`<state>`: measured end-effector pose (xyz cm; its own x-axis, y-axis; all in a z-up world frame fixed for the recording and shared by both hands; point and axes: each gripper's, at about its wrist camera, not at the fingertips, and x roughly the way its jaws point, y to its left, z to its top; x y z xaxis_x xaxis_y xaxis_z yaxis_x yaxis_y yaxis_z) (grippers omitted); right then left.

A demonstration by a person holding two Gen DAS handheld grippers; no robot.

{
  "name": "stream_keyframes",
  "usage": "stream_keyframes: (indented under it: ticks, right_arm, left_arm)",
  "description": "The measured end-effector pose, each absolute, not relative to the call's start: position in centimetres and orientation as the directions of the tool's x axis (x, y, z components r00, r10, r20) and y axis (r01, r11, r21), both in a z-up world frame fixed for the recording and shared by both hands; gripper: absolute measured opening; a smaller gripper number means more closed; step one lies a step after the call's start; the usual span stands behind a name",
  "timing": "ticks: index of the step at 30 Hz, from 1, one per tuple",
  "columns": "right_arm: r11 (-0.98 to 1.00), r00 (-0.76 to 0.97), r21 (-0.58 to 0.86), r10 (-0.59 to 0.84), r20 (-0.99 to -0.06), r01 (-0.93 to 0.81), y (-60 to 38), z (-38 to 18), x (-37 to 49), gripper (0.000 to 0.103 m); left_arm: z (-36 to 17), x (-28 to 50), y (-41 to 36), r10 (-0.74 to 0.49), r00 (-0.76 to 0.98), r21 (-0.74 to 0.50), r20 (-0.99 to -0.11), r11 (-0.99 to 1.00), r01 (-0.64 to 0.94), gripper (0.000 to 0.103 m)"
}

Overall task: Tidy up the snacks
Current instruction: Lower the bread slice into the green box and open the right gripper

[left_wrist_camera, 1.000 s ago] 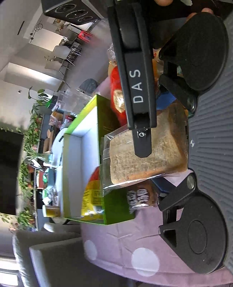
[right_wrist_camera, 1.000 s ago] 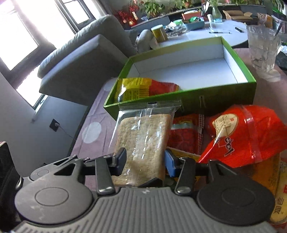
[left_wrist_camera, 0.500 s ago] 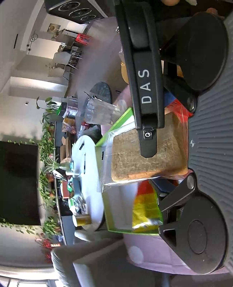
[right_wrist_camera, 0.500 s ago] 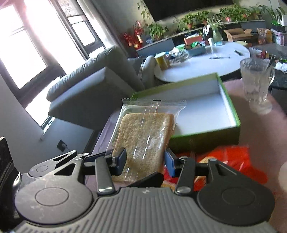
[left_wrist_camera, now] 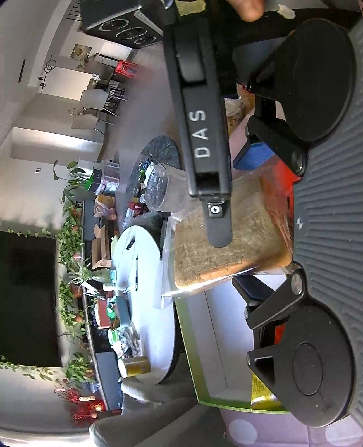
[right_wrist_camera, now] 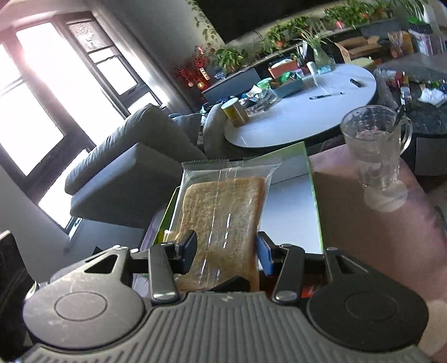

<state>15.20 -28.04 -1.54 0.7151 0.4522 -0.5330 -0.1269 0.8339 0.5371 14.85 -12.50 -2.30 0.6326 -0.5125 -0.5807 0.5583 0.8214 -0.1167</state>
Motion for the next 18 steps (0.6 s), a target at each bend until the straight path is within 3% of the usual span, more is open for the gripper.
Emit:
stream_keyframes:
  ticks: [18]
  right_arm:
    - [0.856, 0.698, 0.503, 0.432, -0.571, -0.119, -29.9, -4.1, 19.8, 0.07]
  left_arm:
    - [-6.3, 20.2, -13.8, -0.457, 0.592, -0.154, -0.663, 0.858, 0.49, 0.082]
